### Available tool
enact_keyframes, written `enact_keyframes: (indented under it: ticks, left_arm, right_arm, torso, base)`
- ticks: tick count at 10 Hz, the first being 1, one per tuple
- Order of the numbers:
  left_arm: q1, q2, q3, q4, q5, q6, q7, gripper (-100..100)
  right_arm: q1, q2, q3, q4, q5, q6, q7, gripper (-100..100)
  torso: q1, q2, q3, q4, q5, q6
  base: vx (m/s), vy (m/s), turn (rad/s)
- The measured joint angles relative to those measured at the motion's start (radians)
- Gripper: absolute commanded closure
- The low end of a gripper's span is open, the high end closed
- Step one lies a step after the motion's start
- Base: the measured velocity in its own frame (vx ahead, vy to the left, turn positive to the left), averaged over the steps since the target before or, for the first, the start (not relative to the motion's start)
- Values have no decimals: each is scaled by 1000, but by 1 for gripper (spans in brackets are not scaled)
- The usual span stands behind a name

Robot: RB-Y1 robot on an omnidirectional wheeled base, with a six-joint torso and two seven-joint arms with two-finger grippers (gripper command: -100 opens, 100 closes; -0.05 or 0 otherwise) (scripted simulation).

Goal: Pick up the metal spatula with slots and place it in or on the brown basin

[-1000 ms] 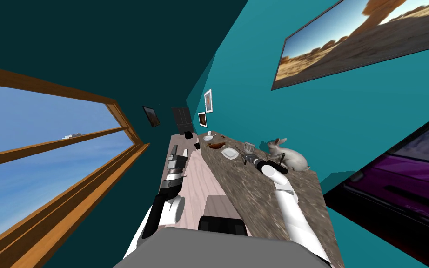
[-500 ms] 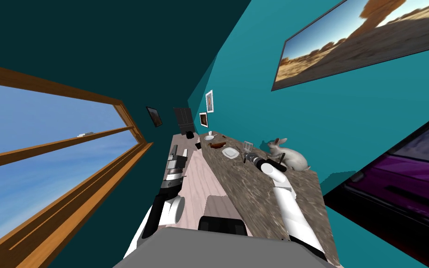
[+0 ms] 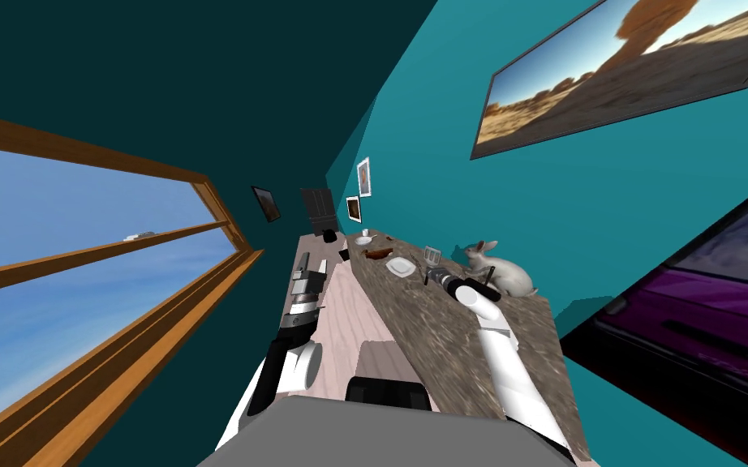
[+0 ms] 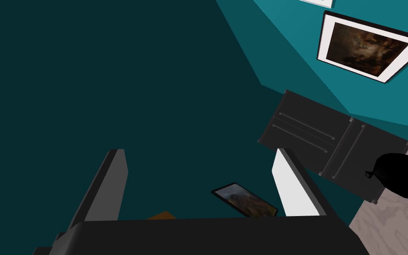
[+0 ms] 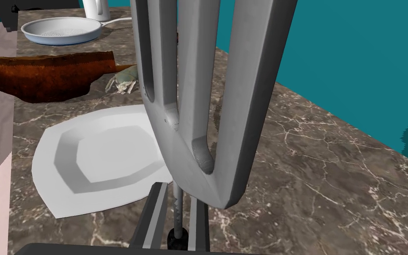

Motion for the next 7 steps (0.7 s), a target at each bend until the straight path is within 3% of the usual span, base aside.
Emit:
enact_keyframes:
  ticks: [7]
  left_arm:
    - [0, 0, 0, 0, 0, 0, 0, 0]
  right_arm:
    - [143, 20, 51, -170, -60, 59, 20, 100]
  torso:
    - [0, 0, 0, 0, 0, -2]
  base:
    - [53, 12, -80]
